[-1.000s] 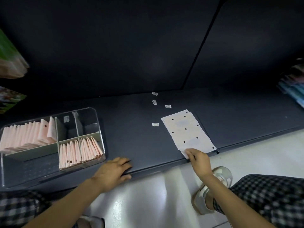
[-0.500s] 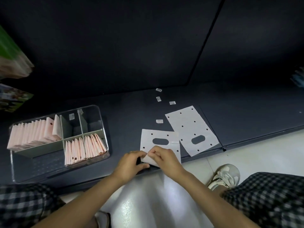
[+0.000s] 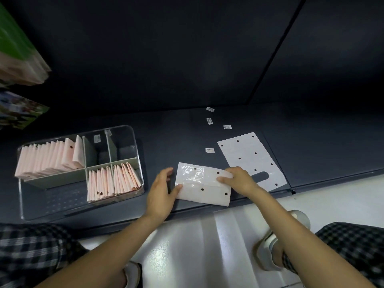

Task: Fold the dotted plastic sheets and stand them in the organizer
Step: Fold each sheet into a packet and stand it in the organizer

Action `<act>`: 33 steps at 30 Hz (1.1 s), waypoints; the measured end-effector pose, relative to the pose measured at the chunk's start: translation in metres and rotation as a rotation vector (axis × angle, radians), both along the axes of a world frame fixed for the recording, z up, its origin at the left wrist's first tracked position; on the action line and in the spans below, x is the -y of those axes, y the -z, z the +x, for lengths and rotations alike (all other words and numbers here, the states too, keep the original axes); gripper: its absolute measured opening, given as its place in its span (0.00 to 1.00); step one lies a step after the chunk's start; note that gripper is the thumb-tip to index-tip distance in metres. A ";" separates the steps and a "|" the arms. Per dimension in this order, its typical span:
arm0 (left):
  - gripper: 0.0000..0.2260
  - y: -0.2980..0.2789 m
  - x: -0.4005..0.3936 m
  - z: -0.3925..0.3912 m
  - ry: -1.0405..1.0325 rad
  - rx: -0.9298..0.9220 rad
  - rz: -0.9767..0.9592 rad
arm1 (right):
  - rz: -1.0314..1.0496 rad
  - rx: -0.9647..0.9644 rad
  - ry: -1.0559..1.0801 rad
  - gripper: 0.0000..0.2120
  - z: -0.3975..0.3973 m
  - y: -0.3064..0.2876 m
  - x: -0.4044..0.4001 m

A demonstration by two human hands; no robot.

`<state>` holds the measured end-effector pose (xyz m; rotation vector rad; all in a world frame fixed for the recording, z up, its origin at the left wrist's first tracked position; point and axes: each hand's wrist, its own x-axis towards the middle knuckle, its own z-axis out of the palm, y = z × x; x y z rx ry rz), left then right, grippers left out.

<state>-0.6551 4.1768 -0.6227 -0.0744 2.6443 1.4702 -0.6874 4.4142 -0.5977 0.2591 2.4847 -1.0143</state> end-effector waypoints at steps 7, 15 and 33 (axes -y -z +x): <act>0.25 0.020 -0.008 0.012 0.631 -0.243 -0.536 | 0.089 0.034 0.013 0.05 -0.014 0.025 0.002; 0.30 0.045 -0.007 0.028 0.834 -0.195 -0.812 | 0.188 -0.002 0.062 0.12 -0.011 0.034 0.004; 0.23 0.022 0.024 0.021 0.754 -0.335 -0.713 | 0.603 -0.809 -0.682 0.15 0.090 0.064 -0.025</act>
